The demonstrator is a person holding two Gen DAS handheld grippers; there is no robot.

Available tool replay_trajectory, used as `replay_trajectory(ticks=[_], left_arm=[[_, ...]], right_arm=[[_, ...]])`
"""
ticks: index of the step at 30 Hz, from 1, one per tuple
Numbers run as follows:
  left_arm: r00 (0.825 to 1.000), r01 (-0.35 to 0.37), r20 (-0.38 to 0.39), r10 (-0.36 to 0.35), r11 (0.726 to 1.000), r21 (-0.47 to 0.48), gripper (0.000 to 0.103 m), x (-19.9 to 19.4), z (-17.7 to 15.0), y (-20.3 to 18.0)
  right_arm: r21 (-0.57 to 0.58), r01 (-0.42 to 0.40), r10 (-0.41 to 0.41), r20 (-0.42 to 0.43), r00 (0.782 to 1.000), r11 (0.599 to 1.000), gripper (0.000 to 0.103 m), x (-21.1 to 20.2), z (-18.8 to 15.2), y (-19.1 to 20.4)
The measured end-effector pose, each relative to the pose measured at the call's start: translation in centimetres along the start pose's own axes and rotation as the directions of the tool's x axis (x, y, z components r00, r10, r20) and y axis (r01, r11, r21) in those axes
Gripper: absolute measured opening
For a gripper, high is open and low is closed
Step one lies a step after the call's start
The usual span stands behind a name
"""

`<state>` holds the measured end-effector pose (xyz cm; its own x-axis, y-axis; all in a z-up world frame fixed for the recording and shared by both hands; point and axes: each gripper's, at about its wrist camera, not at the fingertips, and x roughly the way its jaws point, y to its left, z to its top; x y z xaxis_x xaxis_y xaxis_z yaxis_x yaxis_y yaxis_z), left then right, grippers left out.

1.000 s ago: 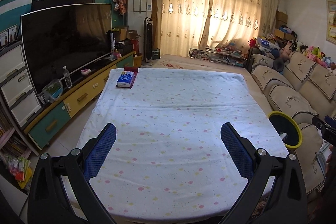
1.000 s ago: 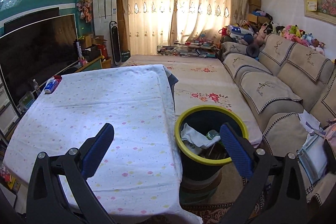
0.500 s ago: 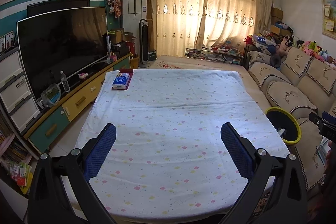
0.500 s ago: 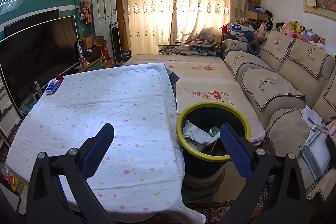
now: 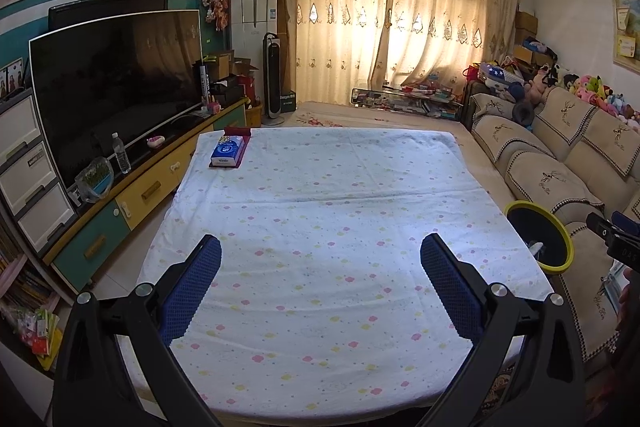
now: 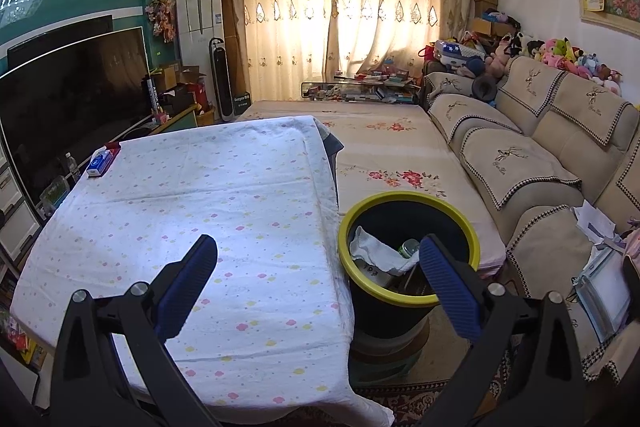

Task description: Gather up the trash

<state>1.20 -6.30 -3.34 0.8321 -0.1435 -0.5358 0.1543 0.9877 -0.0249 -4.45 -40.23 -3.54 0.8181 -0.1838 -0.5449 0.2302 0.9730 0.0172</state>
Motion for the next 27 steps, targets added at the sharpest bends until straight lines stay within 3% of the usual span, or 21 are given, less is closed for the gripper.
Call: replay_trajectory(ticks=[27], left_arm=[[1.0, 0.003, -0.005, -0.003, 1.0, 0.011, 0.098, 0.43, 0.09, -0.34]], right_arm=[[0.004, -0.005, 0.005, -0.007, 1.0, 1.0, 0.096, 0.36, -0.25, 0.13]])
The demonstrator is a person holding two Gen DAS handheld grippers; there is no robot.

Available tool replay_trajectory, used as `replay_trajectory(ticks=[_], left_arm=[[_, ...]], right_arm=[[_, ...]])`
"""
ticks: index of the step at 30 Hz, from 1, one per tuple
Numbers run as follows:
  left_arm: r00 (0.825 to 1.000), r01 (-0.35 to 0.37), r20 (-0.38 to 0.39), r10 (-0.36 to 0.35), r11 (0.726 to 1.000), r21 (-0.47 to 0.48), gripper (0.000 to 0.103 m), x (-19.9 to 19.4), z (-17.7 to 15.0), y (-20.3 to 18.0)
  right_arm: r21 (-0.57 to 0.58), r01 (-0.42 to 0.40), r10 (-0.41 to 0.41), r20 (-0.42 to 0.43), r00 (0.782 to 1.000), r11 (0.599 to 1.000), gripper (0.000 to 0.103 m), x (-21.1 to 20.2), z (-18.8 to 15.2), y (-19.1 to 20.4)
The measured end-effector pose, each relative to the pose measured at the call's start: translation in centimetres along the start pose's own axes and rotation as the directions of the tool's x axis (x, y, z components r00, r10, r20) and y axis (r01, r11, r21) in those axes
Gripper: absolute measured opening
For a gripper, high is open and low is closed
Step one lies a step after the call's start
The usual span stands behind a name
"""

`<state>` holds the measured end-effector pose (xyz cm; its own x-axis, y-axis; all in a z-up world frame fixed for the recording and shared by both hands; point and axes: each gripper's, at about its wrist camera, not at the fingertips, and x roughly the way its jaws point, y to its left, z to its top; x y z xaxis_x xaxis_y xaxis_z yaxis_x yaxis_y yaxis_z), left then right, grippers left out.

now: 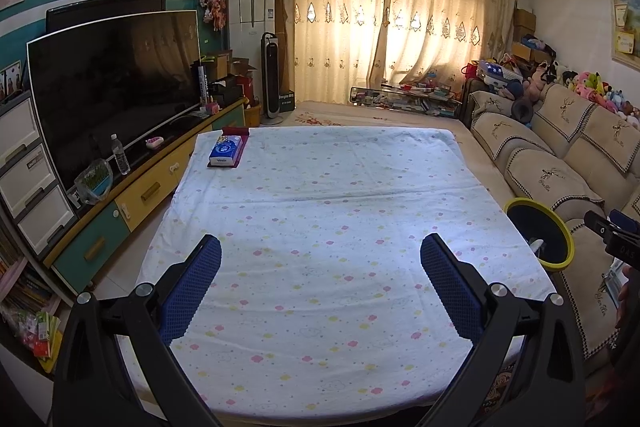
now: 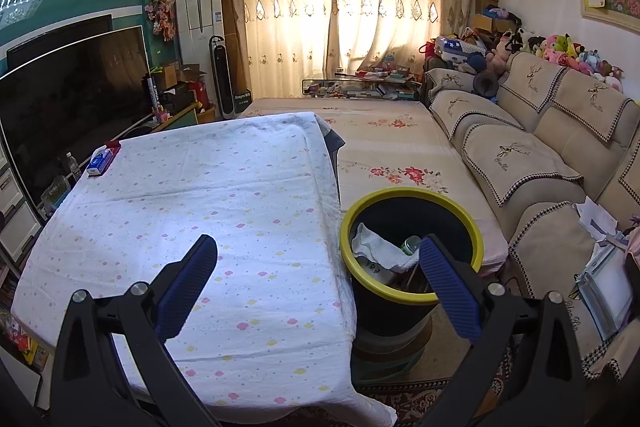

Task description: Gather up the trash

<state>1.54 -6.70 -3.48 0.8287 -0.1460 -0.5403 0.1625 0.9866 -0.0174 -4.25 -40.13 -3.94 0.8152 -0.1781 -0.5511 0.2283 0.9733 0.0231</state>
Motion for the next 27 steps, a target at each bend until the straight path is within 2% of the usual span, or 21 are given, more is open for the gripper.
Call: replay_trajectory(ticks=[27], left_arm=[[1.0, -0.003, -0.013, 0.003, 1.0, 0.0, 0.098, 0.83, -0.42, 0.21]], right_arm=[[0.002, -0.002, 0.002, -0.007, 1.0, 1.0, 0.096, 0.44, -0.21, 0.17]])
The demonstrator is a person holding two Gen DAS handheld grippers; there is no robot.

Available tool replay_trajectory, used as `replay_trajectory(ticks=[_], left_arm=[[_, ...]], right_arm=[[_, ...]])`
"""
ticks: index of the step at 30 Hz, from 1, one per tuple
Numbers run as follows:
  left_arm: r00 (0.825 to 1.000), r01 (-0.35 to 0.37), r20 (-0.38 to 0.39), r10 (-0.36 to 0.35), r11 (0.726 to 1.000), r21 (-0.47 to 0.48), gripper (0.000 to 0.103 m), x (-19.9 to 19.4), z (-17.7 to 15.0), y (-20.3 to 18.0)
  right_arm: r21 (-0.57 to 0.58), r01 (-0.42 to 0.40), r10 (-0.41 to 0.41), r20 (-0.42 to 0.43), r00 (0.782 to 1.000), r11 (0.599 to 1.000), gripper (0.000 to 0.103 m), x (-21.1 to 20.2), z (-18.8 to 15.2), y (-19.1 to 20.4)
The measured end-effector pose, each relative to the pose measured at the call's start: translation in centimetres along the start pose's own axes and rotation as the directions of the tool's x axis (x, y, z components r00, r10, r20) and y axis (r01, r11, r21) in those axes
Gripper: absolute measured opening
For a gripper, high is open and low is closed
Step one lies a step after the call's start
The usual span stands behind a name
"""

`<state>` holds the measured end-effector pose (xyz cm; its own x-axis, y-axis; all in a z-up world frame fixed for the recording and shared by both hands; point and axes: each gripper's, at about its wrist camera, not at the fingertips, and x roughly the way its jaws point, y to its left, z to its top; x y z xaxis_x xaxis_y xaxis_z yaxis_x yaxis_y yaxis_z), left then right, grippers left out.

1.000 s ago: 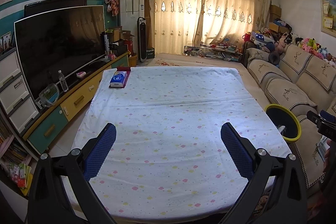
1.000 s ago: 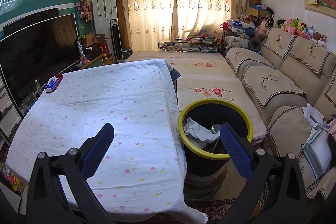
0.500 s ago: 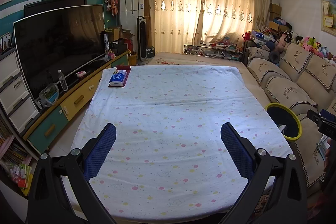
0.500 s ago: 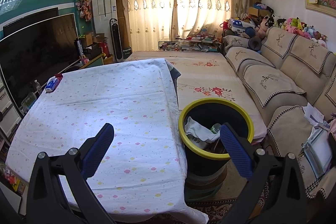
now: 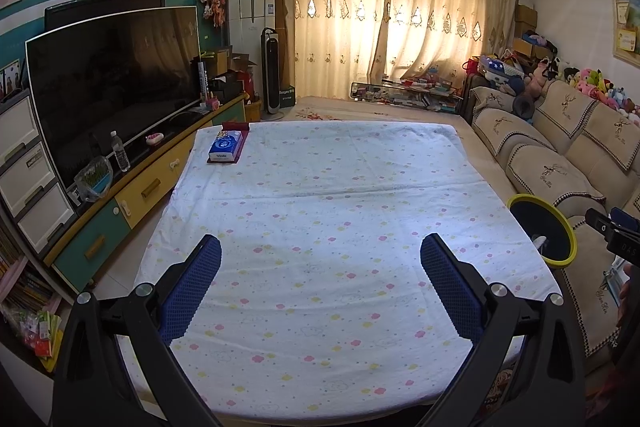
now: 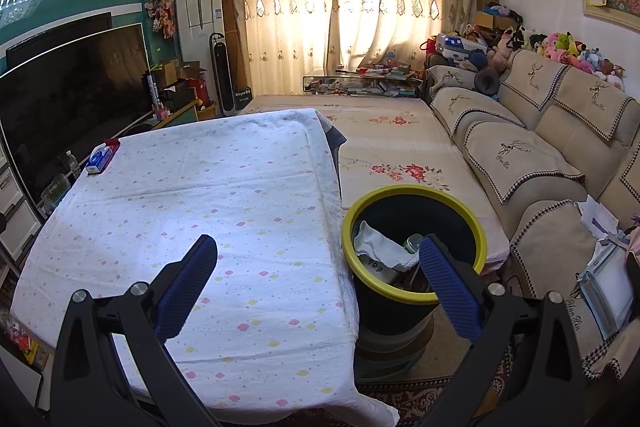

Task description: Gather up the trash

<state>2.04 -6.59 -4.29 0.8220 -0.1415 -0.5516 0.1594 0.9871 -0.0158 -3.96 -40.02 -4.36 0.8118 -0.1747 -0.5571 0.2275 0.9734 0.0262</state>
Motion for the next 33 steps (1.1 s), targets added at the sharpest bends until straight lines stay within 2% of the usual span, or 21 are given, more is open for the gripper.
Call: replay_trajectory(ticks=[33], left_arm=[[1.0, -0.001, -0.025, 0.001, 1.0, -0.004, 0.098, 1.9, -0.7, 0.2]], right_arm=[[-0.001, -0.005, 0.005, -0.029, 1.0, 1.0, 0.096, 1.3, -0.7, -0.1]])
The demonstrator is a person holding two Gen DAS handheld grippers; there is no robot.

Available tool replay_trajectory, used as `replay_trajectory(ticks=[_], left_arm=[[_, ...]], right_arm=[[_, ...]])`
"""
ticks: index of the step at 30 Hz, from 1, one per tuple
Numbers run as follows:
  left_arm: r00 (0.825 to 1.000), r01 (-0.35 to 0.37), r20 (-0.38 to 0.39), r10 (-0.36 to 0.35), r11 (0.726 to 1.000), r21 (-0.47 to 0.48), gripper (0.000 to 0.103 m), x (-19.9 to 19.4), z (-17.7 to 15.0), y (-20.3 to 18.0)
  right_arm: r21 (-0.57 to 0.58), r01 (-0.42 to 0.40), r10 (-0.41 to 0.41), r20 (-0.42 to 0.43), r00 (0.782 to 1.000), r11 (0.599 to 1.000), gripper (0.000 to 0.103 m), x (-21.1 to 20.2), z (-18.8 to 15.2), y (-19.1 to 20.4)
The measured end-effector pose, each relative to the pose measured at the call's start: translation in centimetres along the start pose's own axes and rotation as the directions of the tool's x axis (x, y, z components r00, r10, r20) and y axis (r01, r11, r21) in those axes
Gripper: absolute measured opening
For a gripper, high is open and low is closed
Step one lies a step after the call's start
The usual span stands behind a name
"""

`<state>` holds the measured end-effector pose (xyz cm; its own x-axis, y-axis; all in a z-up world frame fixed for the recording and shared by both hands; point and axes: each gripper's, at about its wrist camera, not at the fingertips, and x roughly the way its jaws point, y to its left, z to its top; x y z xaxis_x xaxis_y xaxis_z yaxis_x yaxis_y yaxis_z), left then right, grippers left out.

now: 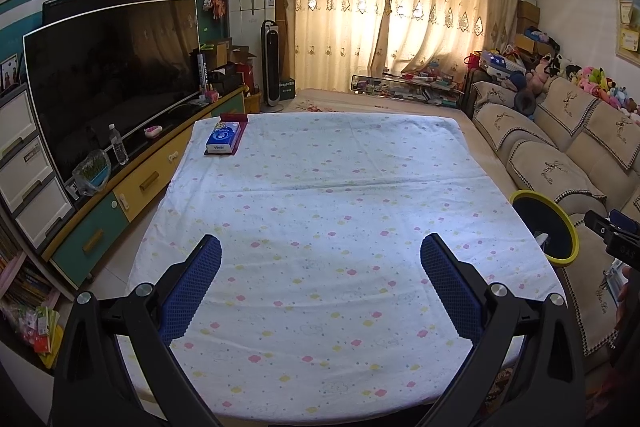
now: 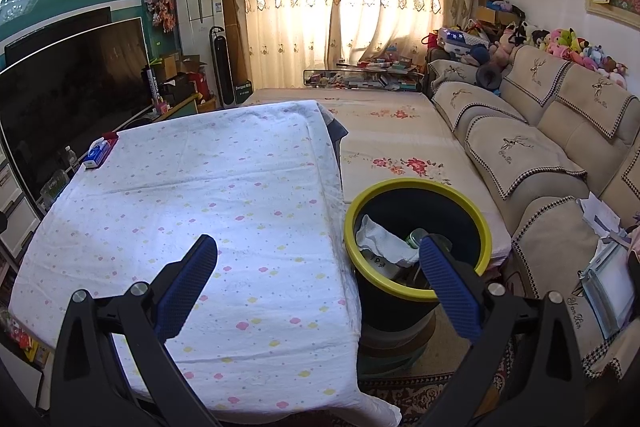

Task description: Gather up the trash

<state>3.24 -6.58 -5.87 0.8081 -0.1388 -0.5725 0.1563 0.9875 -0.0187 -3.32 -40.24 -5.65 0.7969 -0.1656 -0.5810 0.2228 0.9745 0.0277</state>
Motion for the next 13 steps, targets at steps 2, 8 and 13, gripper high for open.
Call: replay_trajectory(ticks=[2, 8, 13], left_arm=[[1.0, 0.012, 0.005, -0.012, 1.0, -0.007, 0.098, 0.2, 0.0, 0.2], [0.999, 0.021, -0.037, -0.021, 1.0, -0.024, 0.098, 3.5, 2.0, 1.1], [0.991, -0.052, -0.124, 0.042, 0.996, -0.073, 0.098, 12.2, 4.2, 4.0]], right_arm=[[-0.003, 0.002, -0.002, -0.005, 1.0, 1.0, 0.096, 0.3, 0.2, 0.1], [-0.049, -0.055, 0.054, -0.02, 0.998, 0.997, 0.096, 2.5, 2.6, 1.8], [-0.075, -0.154, 0.146, -0.103, 0.984, 0.985, 0.096, 9.4, 5.8, 5.6]])
